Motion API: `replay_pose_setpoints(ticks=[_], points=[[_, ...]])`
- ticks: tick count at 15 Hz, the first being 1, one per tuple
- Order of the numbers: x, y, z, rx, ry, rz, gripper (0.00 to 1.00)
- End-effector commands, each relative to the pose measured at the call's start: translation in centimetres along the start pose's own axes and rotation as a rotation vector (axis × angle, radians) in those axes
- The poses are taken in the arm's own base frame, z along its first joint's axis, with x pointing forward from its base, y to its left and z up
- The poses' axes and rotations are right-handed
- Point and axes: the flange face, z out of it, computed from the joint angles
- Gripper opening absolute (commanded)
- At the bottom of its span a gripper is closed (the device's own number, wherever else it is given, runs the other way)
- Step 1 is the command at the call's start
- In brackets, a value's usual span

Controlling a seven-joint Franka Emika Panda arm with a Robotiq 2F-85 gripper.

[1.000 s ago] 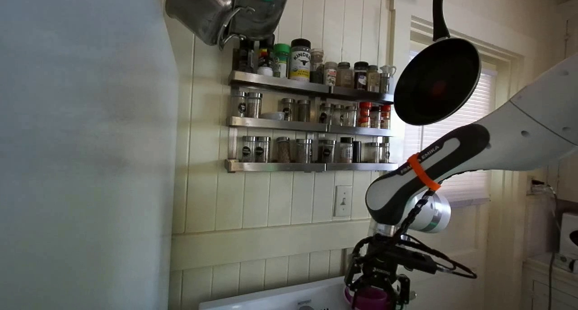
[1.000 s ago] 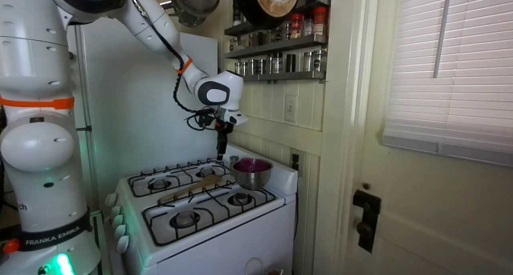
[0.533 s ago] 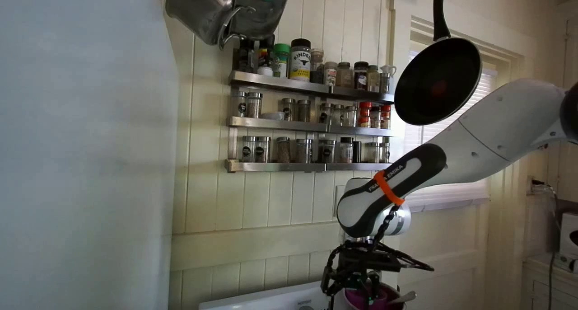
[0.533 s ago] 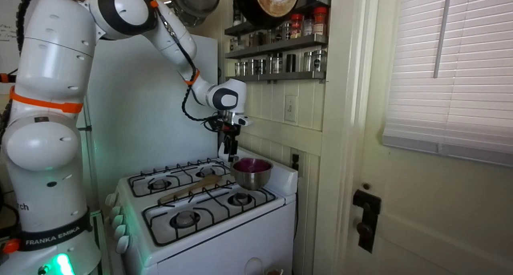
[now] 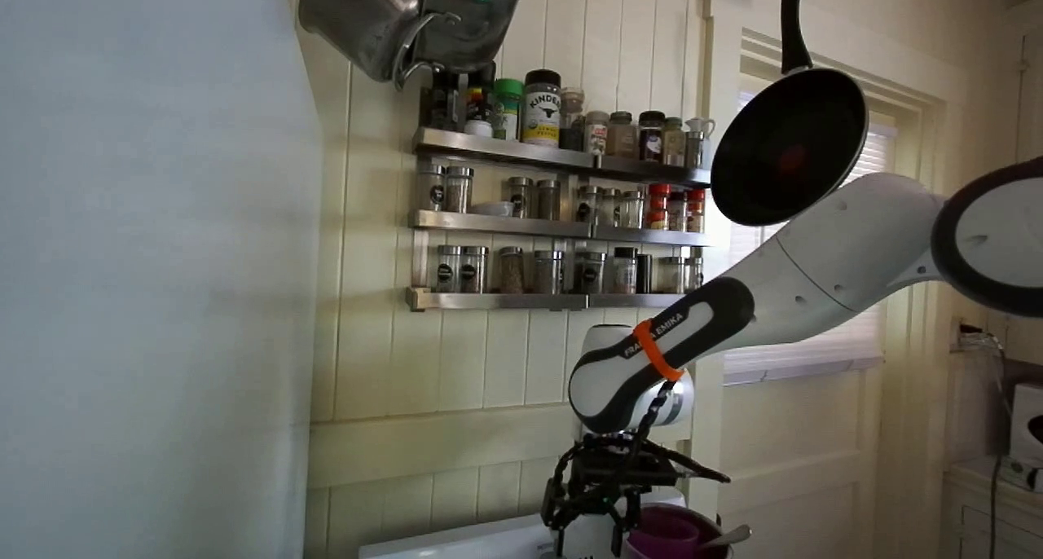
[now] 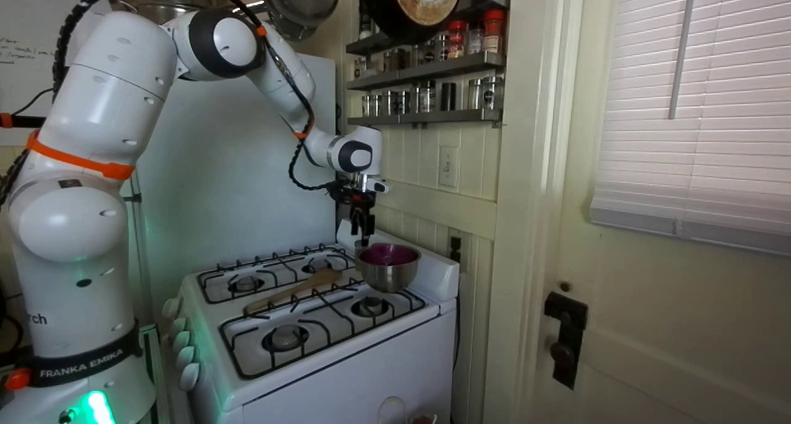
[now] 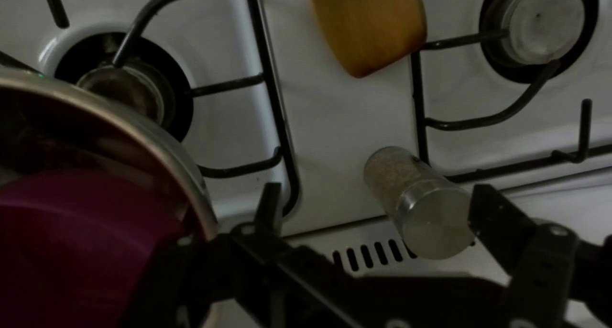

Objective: Put the purple bowl and the spice bottle into the metal bowl

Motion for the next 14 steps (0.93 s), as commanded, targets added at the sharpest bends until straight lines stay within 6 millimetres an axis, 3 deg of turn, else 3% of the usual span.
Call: replay_pose_setpoints(ticks=[1, 3, 4, 14], points=[[1.9, -1.7, 0.6, -0.031, 0.004, -0.064, 1.0], [2.3, -2.3, 1.3, -0.043, -0.041, -0.081, 1.0], [1.4, -1.5, 0.5, -0.014, -0.007, -0.051, 1.0], [3.2, -2.5, 2.7, -0.044, -0.034, -0.065, 1.0]])
